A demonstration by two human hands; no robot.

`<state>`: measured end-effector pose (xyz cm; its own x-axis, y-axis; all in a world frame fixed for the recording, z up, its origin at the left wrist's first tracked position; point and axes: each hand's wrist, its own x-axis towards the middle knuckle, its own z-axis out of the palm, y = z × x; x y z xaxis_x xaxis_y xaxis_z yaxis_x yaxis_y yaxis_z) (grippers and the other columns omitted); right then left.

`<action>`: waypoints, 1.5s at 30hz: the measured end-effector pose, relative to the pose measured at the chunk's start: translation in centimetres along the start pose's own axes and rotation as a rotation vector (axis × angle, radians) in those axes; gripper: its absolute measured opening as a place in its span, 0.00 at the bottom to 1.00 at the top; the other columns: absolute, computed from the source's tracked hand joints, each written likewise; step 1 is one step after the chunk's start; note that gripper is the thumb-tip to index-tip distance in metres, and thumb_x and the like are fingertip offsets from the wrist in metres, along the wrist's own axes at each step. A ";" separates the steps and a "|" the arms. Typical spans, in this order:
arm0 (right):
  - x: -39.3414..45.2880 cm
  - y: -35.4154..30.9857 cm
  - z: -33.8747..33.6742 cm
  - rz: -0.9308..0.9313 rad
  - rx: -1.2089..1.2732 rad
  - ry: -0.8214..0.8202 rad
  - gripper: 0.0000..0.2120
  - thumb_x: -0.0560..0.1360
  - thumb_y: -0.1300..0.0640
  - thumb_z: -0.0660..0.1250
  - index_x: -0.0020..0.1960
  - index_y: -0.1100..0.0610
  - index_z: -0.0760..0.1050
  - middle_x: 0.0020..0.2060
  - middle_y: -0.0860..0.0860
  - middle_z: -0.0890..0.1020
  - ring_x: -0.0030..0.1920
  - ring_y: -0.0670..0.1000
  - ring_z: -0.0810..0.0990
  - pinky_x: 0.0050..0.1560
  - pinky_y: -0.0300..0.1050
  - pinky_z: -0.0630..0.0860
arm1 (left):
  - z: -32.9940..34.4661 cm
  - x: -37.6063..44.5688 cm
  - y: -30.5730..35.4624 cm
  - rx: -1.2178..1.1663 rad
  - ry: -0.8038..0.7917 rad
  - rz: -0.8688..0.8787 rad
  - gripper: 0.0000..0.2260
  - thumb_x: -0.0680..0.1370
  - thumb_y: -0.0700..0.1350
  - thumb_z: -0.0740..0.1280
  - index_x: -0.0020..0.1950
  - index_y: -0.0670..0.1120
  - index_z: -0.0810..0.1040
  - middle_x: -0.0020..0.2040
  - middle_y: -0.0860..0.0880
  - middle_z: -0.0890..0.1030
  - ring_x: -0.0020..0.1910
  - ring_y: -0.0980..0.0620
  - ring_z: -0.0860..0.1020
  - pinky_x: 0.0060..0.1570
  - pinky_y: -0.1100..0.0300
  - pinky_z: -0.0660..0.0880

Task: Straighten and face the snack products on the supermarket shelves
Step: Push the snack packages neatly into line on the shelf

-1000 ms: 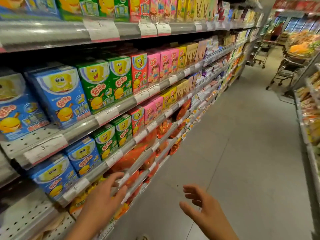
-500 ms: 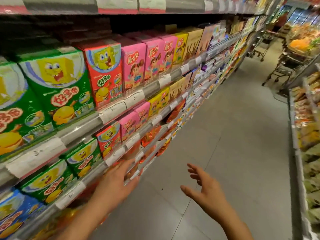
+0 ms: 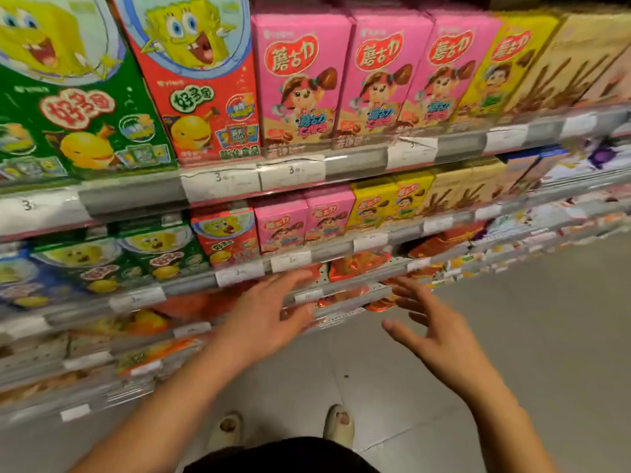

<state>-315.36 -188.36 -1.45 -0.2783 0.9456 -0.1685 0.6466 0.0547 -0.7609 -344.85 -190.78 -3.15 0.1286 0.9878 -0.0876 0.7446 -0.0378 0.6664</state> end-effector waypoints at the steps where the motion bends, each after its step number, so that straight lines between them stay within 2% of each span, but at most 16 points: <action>1: 0.7 0.5 -0.9 -0.026 -0.001 -0.020 0.34 0.71 0.37 0.72 0.75 0.36 0.65 0.66 0.36 0.77 0.64 0.34 0.76 0.64 0.38 0.72 | 0.7 -0.4 0.6 -0.001 0.012 -0.022 0.29 0.75 0.67 0.57 0.75 0.62 0.68 0.73 0.58 0.73 0.71 0.54 0.72 0.67 0.60 0.67; 4: 2.3 1.6 -3.1 -0.083 -0.012 -0.049 0.34 0.71 0.35 0.70 0.74 0.35 0.65 0.66 0.36 0.77 0.65 0.35 0.76 0.65 0.42 0.75 | 1.7 -1.4 2.7 0.007 0.099 -0.060 0.30 0.75 0.68 0.55 0.76 0.63 0.66 0.75 0.64 0.67 0.73 0.62 0.65 0.74 0.59 0.63; 7: 3.9 1.2 -4.5 -0.164 -0.031 -0.050 0.33 0.73 0.36 0.71 0.75 0.36 0.64 0.69 0.35 0.74 0.67 0.38 0.74 0.64 0.43 0.76 | 1.0 -1.7 4.3 0.095 0.248 -0.044 0.29 0.77 0.68 0.55 0.78 0.63 0.63 0.77 0.67 0.59 0.75 0.66 0.58 0.76 0.58 0.57; 10: 6.0 -0.9 -4.9 -0.336 -0.127 0.003 0.31 0.76 0.40 0.70 0.76 0.40 0.64 0.74 0.34 0.66 0.74 0.37 0.66 0.72 0.44 0.69 | -1.2 -1.8 5.0 0.167 0.419 -0.086 0.29 0.78 0.64 0.58 0.79 0.60 0.63 0.80 0.64 0.57 0.79 0.59 0.57 0.74 0.54 0.58; 12: 7.3 -3.0 -4.6 -0.432 -0.212 0.041 0.32 0.78 0.43 0.69 0.78 0.42 0.61 0.76 0.34 0.59 0.76 0.34 0.55 0.74 0.39 0.59 | -2.8 -1.8 4.9 0.269 0.530 -0.041 0.30 0.78 0.61 0.60 0.79 0.54 0.65 0.81 0.58 0.60 0.80 0.52 0.59 0.75 0.53 0.57; 14: 8.5 -4.9 -4.0 -0.512 -0.296 0.098 0.33 0.79 0.44 0.68 0.80 0.44 0.59 0.80 0.39 0.54 0.80 0.38 0.50 0.75 0.39 0.55 | -4.3 -1.8 4.6 0.351 0.602 0.019 0.30 0.78 0.58 0.61 0.78 0.49 0.67 0.81 0.52 0.61 0.80 0.48 0.60 0.78 0.52 0.57; 18: 10.4 -6.7 -2.5 -0.619 -0.512 0.226 0.34 0.80 0.47 0.67 0.82 0.49 0.56 0.83 0.48 0.51 0.82 0.51 0.49 0.79 0.51 0.56 | -5.2 -0.9 4.4 0.429 0.655 0.003 0.30 0.79 0.57 0.59 0.80 0.48 0.64 0.82 0.48 0.60 0.81 0.45 0.56 0.75 0.39 0.63; 22: 11.3 -7.3 -2.2 -0.636 -0.688 0.306 0.34 0.79 0.49 0.68 0.81 0.53 0.59 0.82 0.54 0.55 0.82 0.58 0.53 0.77 0.59 0.63 | -4.4 0.5 3.5 0.550 0.593 -0.100 0.32 0.79 0.59 0.55 0.83 0.52 0.57 0.84 0.49 0.52 0.83 0.49 0.44 0.79 0.43 0.49; 25: 11.3 -7.3 -2.2 -0.628 -0.741 0.303 0.33 0.79 0.48 0.67 0.81 0.53 0.60 0.82 0.55 0.55 0.82 0.58 0.53 0.78 0.57 0.62 | -3.5 1.1 3.1 0.573 0.598 -0.107 0.33 0.78 0.57 0.57 0.83 0.50 0.57 0.84 0.47 0.52 0.83 0.45 0.47 0.78 0.38 0.55; 29: 11.0 -8.1 -4.1 -0.674 -0.690 0.252 0.31 0.80 0.49 0.65 0.80 0.52 0.61 0.81 0.53 0.58 0.80 0.56 0.58 0.75 0.56 0.67 | -3.3 1.8 3.9 0.559 0.744 -0.118 0.33 0.75 0.52 0.64 0.80 0.48 0.65 0.79 0.42 0.65 0.79 0.39 0.60 0.74 0.37 0.60; 31: 10.9 -9.0 -5.9 -0.699 -0.615 0.299 0.29 0.80 0.51 0.66 0.79 0.53 0.64 0.80 0.53 0.61 0.78 0.56 0.62 0.72 0.55 0.71 | -3.3 2.3 4.8 0.592 0.798 -0.137 0.30 0.75 0.50 0.63 0.78 0.47 0.70 0.75 0.39 0.70 0.75 0.35 0.65 0.70 0.36 0.64; 35: 11.3 -11.9 -10.5 -0.805 -0.599 0.572 0.26 0.77 0.55 0.68 0.75 0.57 0.69 0.76 0.56 0.67 0.76 0.58 0.66 0.73 0.55 0.68 | -3.1 3.0 6.3 0.603 0.756 -0.262 0.32 0.73 0.52 0.61 0.77 0.46 0.69 0.73 0.38 0.70 0.73 0.33 0.66 0.66 0.34 0.66; 38: 12.3 -14.3 -13.2 -0.797 -0.716 0.711 0.29 0.77 0.53 0.66 0.76 0.60 0.67 0.76 0.59 0.68 0.76 0.61 0.65 0.76 0.57 0.64 | -2.9 3.2 6.6 0.633 0.724 -0.296 0.33 0.73 0.54 0.57 0.78 0.46 0.68 0.73 0.37 0.70 0.73 0.33 0.65 0.66 0.34 0.67; 41: 13.5 -15.6 -14.3 -0.697 -0.828 0.687 0.32 0.77 0.48 0.64 0.77 0.59 0.65 0.76 0.58 0.68 0.77 0.60 0.64 0.76 0.60 0.63 | -2.9 3.2 6.4 0.656 0.739 -0.299 0.33 0.72 0.53 0.63 0.78 0.46 0.69 0.72 0.38 0.71 0.72 0.33 0.66 0.65 0.34 0.68; 45: 14.5 -15.4 -14.6 -0.661 -0.865 0.627 0.34 0.76 0.48 0.69 0.78 0.58 0.64 0.75 0.57 0.69 0.77 0.60 0.65 0.76 0.59 0.63 | -3.1 3.3 6.6 0.680 0.741 -0.320 0.35 0.71 0.53 0.69 0.77 0.48 0.70 0.73 0.39 0.72 0.72 0.35 0.68 0.64 0.35 0.70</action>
<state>-319.00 -170.81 16.99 -0.4947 0.6339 0.5945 0.8319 0.5433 0.1130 -341.53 -187.29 3.22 -0.4004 0.8032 0.4411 0.9129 0.3911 0.1165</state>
